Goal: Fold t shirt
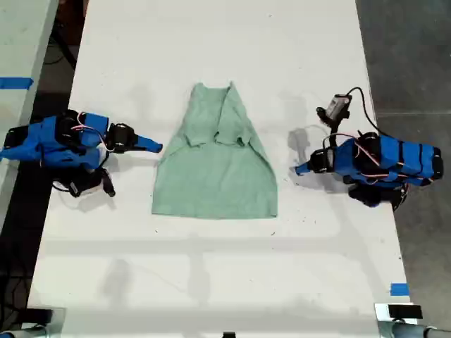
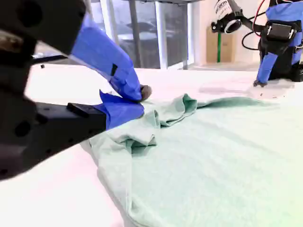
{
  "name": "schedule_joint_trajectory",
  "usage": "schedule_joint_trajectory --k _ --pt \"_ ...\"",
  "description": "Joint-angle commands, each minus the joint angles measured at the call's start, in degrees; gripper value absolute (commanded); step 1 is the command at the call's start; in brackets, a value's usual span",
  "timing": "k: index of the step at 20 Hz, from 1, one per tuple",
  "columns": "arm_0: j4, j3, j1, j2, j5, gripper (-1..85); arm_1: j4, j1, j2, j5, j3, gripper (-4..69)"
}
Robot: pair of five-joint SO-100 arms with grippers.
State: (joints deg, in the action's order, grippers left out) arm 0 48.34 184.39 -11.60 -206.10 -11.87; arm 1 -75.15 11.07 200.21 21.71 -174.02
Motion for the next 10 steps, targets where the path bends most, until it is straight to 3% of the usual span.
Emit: schedule_joint_trajectory --k 1,9,10 --pt "1.4 0.1 -0.6 -0.4 0.6 0.0 -2.6 0.0 0.8 -2.3 -1.3 -0.8" --pt "1.4 0.1 -0.5 -0.4 0.6 0.0 -2.7 -0.3 0.8 -2.6 -1.3 -0.8" --pt "1.4 0.1 -0.5 -0.4 0.6 0.0 -3.0 -1.1 0.8 -6.0 -1.0 -0.8"
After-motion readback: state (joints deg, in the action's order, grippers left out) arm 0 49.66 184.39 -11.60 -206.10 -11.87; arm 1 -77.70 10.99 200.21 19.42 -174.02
